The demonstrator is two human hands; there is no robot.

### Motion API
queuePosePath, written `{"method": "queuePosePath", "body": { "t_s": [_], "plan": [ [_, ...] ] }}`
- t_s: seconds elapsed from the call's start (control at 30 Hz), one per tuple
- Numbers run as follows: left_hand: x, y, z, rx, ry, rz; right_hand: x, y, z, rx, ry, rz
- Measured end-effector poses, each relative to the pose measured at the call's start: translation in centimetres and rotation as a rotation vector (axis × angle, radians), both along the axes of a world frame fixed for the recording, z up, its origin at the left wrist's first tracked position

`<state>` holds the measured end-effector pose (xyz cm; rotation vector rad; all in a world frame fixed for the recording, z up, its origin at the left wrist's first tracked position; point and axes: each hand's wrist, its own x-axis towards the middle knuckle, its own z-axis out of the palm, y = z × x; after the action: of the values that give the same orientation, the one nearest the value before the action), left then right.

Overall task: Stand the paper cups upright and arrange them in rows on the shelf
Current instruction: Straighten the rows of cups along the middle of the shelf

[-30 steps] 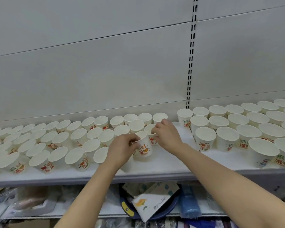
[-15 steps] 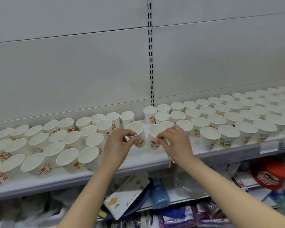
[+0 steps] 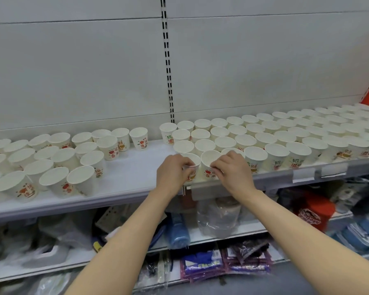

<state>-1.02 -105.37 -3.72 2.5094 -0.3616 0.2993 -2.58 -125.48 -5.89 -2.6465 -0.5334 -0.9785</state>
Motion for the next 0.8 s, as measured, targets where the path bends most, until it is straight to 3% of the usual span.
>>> {"method": "queuePosePath", "body": {
  "t_s": [0.43, 0.8],
  "plan": [
    [-0.2, -0.2, -0.5, -0.027, 0.014, 0.063, 0.9, 0.1, 0.3, 0.032, 0.042, 0.009],
    [-0.3, -0.1, 0.3, 0.06, 0.022, 0.06, 1.1, 0.0, 0.7, 0.006, 0.026, 0.061]
  ]
}}
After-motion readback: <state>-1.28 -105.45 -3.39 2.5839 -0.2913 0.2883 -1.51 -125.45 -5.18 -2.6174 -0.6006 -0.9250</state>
